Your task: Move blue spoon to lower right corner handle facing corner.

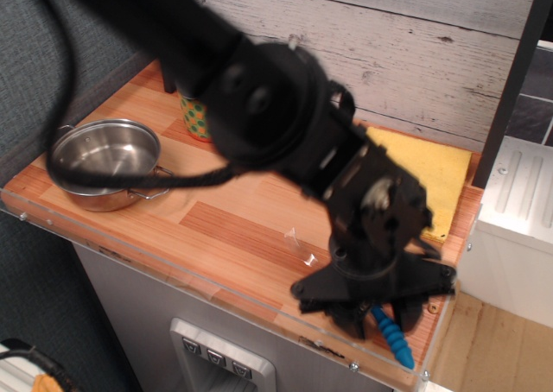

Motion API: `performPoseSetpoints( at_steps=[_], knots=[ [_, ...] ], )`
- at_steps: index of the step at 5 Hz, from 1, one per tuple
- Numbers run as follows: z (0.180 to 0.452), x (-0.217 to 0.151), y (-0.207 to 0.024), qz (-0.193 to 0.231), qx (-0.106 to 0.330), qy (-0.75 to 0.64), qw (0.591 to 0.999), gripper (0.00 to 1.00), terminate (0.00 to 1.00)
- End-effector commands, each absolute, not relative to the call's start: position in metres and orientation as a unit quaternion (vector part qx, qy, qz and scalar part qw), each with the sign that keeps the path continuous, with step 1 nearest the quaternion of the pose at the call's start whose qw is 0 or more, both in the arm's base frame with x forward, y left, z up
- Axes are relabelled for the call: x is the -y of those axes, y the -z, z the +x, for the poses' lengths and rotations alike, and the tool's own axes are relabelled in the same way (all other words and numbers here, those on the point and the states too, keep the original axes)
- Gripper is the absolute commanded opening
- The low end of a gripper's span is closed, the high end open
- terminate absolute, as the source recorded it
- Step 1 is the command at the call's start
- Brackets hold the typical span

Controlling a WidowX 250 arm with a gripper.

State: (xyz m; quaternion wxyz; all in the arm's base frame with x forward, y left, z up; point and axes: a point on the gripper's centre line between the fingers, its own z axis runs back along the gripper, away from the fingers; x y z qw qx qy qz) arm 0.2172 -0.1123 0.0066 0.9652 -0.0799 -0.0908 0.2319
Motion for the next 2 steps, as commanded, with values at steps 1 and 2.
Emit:
performPoseSetpoints(
  at_steps=[1, 2],
  knots=[
    [0.221, 0.105, -0.013, -0.073, 0.079, -0.210, 0.972, 1.00, 0.00],
    [0.220, 0.101, -0.027, -0.082, 0.096, -0.210, 0.970, 1.00, 0.00]
  ],
)
